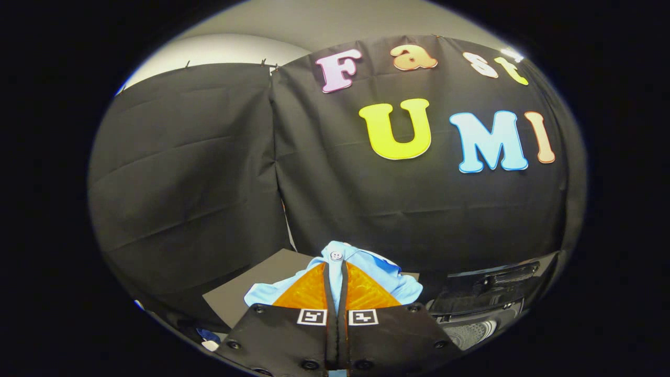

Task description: Put the clothes into the washing machine and then close the washing machine lid.

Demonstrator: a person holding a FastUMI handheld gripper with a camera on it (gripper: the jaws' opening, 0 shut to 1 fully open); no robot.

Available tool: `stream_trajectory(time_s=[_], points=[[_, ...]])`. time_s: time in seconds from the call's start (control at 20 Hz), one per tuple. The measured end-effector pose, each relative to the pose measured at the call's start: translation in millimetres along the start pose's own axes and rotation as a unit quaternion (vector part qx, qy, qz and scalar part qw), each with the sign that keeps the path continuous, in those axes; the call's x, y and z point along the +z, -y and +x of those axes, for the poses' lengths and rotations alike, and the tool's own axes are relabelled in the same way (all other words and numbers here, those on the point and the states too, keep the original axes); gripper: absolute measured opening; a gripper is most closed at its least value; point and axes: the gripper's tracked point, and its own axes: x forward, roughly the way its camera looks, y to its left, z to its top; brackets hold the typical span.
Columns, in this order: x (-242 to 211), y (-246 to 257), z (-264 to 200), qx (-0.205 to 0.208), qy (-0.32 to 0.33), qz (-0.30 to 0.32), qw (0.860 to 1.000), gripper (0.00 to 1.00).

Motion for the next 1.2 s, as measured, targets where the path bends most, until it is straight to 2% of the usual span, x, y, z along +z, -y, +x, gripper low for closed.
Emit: stream_trajectory(time_s=[0.6,1.2], points=[[-6.4,95.5,-47.3,-0.056,0.01,0.032,0.998,0.01],[-22.2,177.2,-90.6,-0.112,0.015,0.036,0.993,0.01]])
